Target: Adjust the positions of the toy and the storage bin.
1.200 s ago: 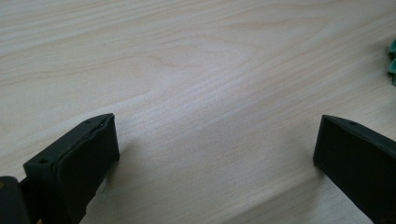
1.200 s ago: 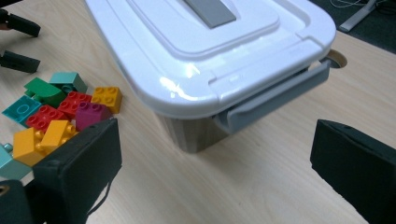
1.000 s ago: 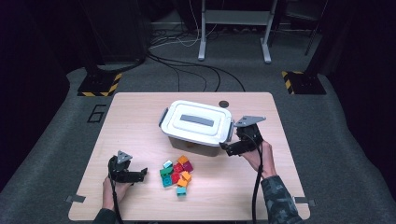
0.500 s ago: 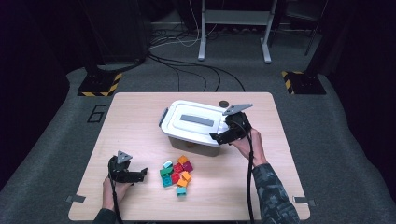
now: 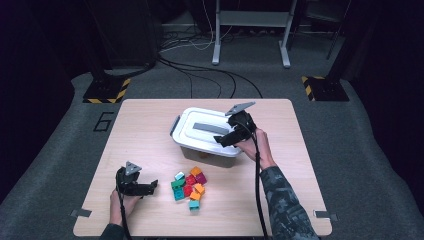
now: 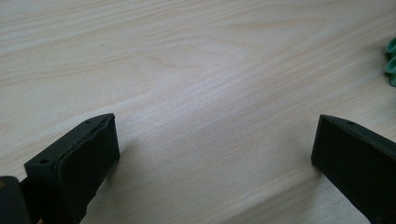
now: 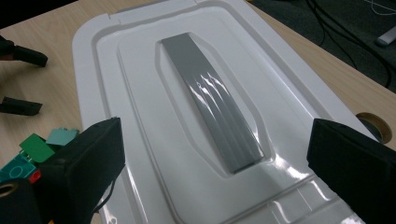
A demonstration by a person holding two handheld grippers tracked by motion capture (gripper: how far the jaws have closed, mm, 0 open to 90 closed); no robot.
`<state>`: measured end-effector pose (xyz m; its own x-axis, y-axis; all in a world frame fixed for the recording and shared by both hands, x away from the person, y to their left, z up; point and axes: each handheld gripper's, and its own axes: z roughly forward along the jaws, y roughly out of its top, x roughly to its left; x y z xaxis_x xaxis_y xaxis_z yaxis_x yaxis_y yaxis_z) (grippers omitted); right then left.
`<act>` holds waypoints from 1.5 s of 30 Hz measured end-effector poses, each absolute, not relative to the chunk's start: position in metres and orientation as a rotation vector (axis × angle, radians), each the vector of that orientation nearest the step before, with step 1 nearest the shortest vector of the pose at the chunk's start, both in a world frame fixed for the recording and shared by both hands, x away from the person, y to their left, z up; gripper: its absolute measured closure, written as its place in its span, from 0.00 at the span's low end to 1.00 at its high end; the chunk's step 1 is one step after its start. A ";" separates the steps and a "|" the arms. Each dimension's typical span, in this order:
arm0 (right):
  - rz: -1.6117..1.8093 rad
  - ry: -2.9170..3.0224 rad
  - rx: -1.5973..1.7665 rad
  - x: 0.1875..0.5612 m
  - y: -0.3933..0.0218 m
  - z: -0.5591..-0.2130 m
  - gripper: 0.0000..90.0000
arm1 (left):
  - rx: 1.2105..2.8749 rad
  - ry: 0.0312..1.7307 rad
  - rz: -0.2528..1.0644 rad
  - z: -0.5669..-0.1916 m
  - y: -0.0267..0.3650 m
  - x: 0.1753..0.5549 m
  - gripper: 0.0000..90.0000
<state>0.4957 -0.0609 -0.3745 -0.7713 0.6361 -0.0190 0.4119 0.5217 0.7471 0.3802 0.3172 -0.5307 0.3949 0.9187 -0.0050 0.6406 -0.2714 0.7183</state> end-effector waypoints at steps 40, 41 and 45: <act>1.017 2.592 0.887 0.529 -0.035 -0.382 0.68 | 1.999 1.334 0.559 -0.530 0.318 0.380 0.02; 1.017 2.587 0.891 0.528 -0.035 -0.382 0.69 | 1.998 1.334 0.561 -0.531 0.318 0.380 0.02; 1.026 2.582 0.910 0.525 -0.039 -0.382 0.70 | 1.998 1.336 0.563 -0.531 0.318 0.380 0.03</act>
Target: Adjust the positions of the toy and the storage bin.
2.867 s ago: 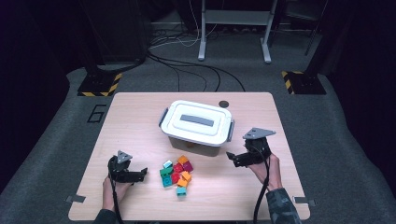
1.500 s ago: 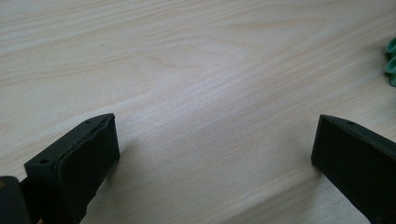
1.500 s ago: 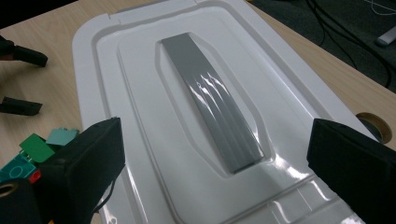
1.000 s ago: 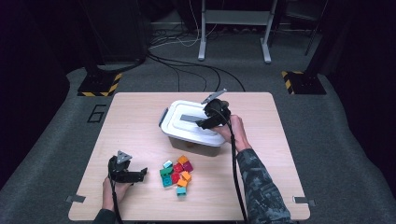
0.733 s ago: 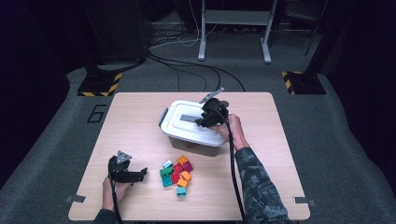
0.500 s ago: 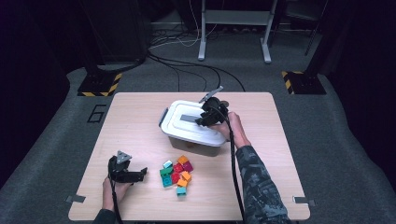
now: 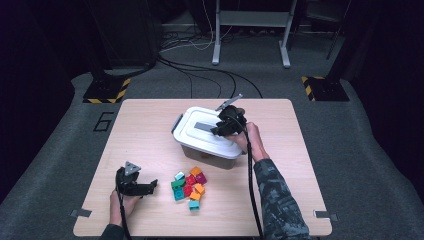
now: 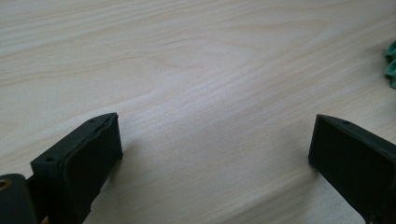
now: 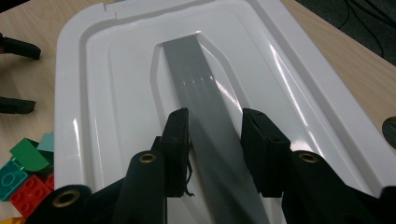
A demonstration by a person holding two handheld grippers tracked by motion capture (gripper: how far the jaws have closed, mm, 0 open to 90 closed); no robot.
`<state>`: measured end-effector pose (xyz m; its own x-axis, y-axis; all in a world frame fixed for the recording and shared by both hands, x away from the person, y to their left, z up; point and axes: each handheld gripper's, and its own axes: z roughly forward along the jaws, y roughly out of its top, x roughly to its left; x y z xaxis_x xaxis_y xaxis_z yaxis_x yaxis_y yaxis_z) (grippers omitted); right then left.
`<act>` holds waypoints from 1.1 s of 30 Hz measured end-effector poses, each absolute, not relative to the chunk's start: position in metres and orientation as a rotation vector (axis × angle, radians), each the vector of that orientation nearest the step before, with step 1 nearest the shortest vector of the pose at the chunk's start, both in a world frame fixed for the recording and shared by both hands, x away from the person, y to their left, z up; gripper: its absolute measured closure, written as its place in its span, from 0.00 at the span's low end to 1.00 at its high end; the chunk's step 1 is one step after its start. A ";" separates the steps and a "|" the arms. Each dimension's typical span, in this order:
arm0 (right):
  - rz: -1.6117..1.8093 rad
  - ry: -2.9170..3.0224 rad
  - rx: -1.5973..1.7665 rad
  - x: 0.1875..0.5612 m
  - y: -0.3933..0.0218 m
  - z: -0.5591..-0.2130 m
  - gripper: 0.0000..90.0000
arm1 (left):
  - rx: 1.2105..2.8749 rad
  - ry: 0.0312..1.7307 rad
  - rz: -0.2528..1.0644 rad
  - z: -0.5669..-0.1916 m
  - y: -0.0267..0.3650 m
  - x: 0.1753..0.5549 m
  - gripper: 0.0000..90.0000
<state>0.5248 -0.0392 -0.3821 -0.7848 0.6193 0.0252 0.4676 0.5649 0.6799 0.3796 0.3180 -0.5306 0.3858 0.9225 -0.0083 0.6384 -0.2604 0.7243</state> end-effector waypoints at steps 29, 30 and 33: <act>1.019 2.554 0.930 0.501 -0.065 -0.383 0.74 | 2.000 1.335 0.565 -0.531 0.318 0.379 0.03; 1.018 2.554 0.934 0.500 -0.065 -0.382 0.74 | 2.000 1.335 0.565 -0.531 0.318 0.379 0.03; 1.018 2.546 0.940 0.497 -0.067 -0.383 0.74 | 2.000 1.335 0.567 -0.531 0.318 0.379 0.03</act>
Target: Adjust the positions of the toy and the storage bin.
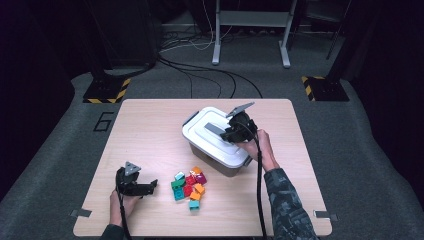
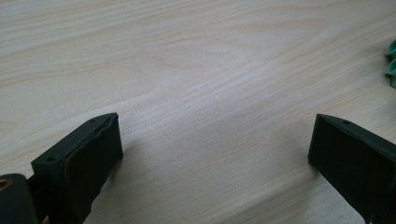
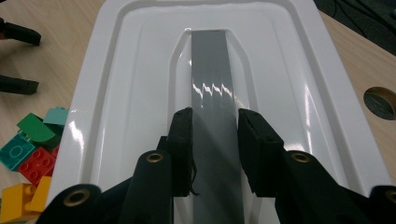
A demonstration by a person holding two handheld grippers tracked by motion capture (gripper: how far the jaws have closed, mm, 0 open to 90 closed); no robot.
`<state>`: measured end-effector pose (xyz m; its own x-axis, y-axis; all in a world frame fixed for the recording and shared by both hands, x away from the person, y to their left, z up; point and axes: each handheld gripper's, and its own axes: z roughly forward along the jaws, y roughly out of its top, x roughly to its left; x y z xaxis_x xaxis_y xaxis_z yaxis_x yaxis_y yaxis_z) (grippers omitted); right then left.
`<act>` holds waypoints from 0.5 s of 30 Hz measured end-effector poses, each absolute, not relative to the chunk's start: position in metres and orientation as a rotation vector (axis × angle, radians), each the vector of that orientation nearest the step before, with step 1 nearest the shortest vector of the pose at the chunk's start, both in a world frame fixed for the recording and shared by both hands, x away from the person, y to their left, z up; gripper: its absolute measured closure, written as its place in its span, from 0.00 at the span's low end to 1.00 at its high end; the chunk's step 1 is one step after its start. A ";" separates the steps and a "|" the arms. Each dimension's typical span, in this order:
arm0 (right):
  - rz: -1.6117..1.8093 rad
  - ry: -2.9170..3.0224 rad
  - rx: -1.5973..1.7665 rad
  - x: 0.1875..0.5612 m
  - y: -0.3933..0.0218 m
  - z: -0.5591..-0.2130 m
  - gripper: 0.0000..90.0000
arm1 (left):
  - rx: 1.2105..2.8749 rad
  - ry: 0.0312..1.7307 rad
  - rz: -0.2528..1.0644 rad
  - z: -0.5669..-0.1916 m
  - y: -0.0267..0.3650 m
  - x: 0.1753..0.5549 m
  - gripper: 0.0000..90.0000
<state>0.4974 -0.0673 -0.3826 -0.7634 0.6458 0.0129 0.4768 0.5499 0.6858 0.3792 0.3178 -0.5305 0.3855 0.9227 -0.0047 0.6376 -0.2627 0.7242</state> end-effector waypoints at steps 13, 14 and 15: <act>1.004 2.534 0.957 0.488 -0.079 -0.382 0.74 | 2.001 1.335 0.565 -0.531 0.318 0.379 0.03; 1.004 2.533 0.957 0.487 -0.080 -0.382 0.74 | 2.001 1.334 0.565 -0.531 0.318 0.379 0.03; 1.003 2.531 0.955 0.487 -0.081 -0.382 0.74 | 2.001 1.334 0.566 -0.531 0.318 0.379 0.03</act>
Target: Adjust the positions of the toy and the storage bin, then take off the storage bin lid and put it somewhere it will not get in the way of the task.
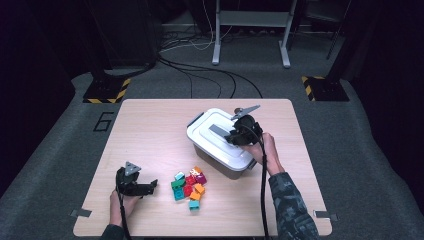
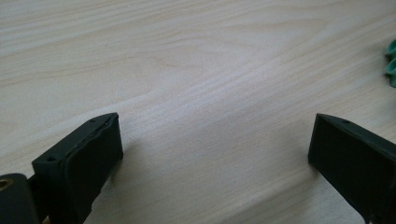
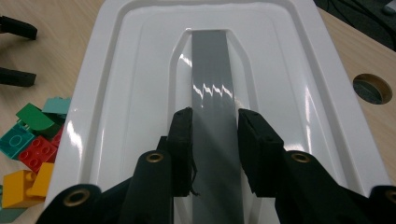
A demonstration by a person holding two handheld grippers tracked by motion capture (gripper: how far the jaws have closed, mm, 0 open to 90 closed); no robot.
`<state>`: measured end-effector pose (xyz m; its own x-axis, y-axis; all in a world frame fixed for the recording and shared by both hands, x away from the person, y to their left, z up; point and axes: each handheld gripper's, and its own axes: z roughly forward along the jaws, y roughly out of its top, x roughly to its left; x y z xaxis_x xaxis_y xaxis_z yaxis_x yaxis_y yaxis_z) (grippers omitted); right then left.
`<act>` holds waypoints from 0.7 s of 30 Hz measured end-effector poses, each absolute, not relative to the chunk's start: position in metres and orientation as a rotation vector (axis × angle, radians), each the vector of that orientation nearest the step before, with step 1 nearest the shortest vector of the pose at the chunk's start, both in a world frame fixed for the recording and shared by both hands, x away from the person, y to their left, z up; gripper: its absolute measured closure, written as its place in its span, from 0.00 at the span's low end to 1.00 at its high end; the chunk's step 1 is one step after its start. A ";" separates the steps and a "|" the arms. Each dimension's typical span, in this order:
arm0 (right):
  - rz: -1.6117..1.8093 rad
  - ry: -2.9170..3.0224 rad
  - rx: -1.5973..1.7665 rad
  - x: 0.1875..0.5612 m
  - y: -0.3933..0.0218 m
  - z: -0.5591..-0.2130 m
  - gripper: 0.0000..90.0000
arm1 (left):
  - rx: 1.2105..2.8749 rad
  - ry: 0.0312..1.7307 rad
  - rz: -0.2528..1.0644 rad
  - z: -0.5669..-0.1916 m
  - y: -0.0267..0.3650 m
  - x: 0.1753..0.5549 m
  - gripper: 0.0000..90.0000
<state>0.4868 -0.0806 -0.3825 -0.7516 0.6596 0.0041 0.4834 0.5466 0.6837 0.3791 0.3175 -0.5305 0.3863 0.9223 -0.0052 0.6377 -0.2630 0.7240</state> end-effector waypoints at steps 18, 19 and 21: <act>1.033 2.508 0.997 0.485 -0.084 -0.379 0.74 | 2.001 1.333 0.565 -0.531 0.318 0.379 0.03; 1.019 2.513 0.985 0.485 -0.084 -0.379 0.74 | 2.001 1.333 0.565 -0.531 0.318 0.379 0.03; 1.010 2.510 0.988 0.484 -0.083 -0.380 0.74 | 2.000 1.333 0.565 -0.531 0.318 0.379 0.03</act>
